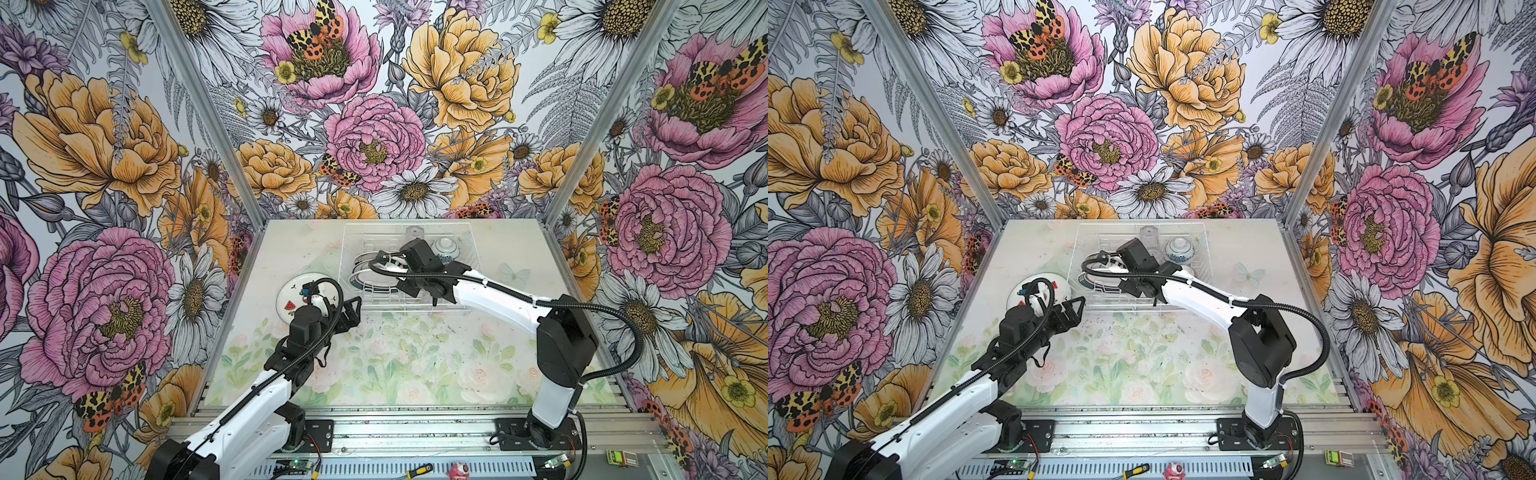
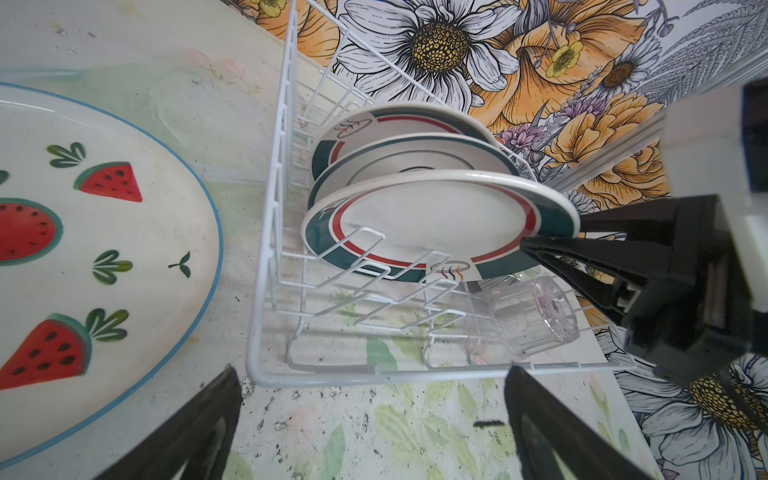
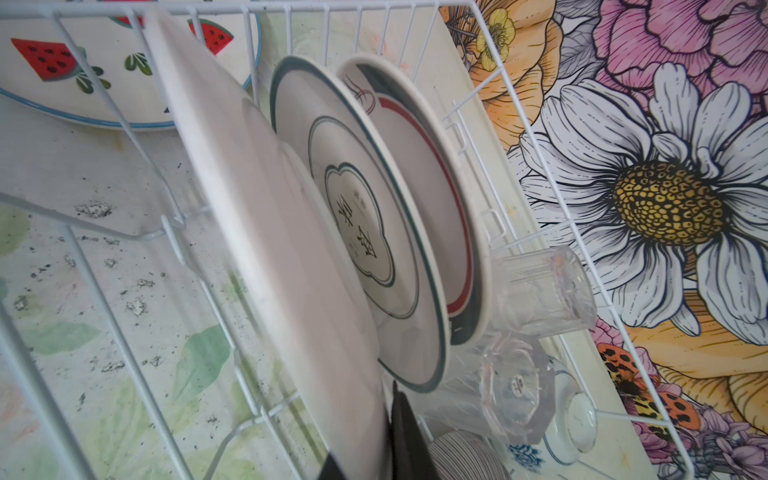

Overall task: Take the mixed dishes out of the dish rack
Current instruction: 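Grasp the green-and-red-rimmed plate and lift it upright with the right gripper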

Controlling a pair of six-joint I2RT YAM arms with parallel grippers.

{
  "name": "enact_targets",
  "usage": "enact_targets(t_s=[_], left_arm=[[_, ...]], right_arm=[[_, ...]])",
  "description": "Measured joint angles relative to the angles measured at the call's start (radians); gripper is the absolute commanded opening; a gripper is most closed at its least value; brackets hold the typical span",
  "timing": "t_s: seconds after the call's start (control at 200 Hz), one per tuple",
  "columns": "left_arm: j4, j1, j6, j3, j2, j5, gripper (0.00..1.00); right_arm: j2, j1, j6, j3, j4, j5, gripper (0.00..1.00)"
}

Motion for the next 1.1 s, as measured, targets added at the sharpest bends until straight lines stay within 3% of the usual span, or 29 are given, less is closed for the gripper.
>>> enact_targets(t_s=[0.39,0.801,1.101], left_arm=[[0.007,0.000,-0.002,0.000,0.000,0.000,0.99],[0.008,0.000,-0.002,-0.001,-0.002,0.000,0.99],[0.008,0.000,-0.002,-0.002,-0.006,0.000,0.99]], right_arm=[[-0.038,-0.002,-0.021,-0.018,-0.031,0.124,0.00],[-0.061,-0.011,0.041,-0.018,-0.044,0.135,0.00],[-0.174,-0.033,0.112,-0.018,-0.052,0.107,0.00]])
